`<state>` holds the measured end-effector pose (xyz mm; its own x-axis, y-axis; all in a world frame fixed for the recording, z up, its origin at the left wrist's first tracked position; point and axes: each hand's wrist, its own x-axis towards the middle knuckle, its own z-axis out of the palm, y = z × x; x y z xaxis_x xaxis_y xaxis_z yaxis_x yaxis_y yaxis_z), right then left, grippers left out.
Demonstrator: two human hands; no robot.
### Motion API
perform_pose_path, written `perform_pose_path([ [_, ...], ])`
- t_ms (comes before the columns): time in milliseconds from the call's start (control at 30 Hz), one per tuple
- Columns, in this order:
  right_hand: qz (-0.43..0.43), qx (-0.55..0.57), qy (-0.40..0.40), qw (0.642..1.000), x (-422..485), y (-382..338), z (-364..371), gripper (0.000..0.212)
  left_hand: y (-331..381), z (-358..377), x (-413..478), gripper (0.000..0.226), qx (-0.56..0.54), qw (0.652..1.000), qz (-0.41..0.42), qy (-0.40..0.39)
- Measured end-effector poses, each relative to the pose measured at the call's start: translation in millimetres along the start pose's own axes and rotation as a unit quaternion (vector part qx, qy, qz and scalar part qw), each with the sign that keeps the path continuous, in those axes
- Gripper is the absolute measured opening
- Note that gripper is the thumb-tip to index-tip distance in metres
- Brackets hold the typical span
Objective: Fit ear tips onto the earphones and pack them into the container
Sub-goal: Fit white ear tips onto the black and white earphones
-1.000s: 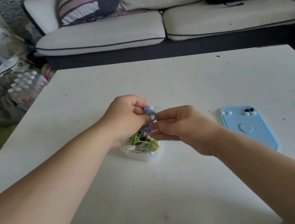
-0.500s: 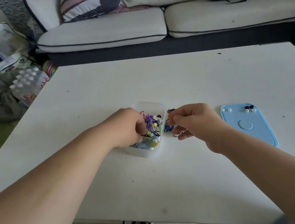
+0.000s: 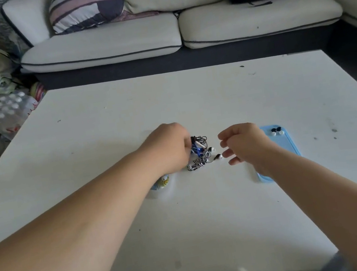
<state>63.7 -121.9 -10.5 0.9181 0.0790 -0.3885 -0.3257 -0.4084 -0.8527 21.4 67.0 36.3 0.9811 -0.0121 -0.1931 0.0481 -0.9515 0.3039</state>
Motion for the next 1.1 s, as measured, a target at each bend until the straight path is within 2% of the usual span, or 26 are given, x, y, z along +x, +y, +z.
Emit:
perform_pose_path([
  [100, 0.02, -0.068, -0.042, 0.997, 4.6, 7.8, -3.0, 0.027, 22.7, 25.9, 18.4, 0.012, 0.045, 0.996, 0.011, -0.078],
  [233, 0.031, -0.185, -0.082, 0.979, 3.5, 21.5, -11.8, 0.038, 33.6, 51.6, 43.8, 0.021, 0.089, 0.991, -0.011, -0.095],
  [333, 0.021, -0.163, -0.107, 0.981, 0.1, 28.8, -17.7, 0.044, 28.5, 61.5, 54.1, 0.022, 0.096, 0.991, -0.031, -0.092],
  [433, 0.01, -0.127, -0.1, 0.987, -1.9, 31.2, -27.6, 0.044, 23.6, 66.9, 57.4, 0.021, 0.094, 0.993, -0.034, -0.065],
  [533, 0.02, -0.112, -0.11, 0.987, -1.9, 35.6, -40.4, 0.043, 31.3, 65.9, 60.6, 0.031, 0.062, 0.992, -0.06, -0.087],
  [633, 0.015, -0.101, -0.122, 0.987, -3.1, 37.9, -50.2, 0.04, 45.3, 54.8, 62.3, 0.041, -0.021, 0.987, -0.095, -0.125],
  [767, 0.029, -0.064, -0.134, 0.989, 0.4, 43.5, -57.1, 0.042, 71.2, 33.6, 54.1, 0.02, -0.209, 0.965, -0.113, -0.111],
  [900, 0.048, 0.071, -0.169, 0.982, -1.4, 41.5, -65.5, 0.037, 89.8, 22.9, 40.9, 0.023, -0.432, 0.884, -0.126, -0.129],
  [1000, 0.046, 0.171, -0.205, 0.963, -5.3, 36.7, -71.5, 0.033, 89.2, 18.9, 38.8, 0.027, -0.504, 0.845, -0.122, -0.13],
  [1100, 0.056, 0.254, -0.196, 0.945, -6.2, 33.7, -76.8, 0.039, 86.0, 15.8, 37.0, 0.031, -0.544, 0.819, -0.125, -0.129],
])
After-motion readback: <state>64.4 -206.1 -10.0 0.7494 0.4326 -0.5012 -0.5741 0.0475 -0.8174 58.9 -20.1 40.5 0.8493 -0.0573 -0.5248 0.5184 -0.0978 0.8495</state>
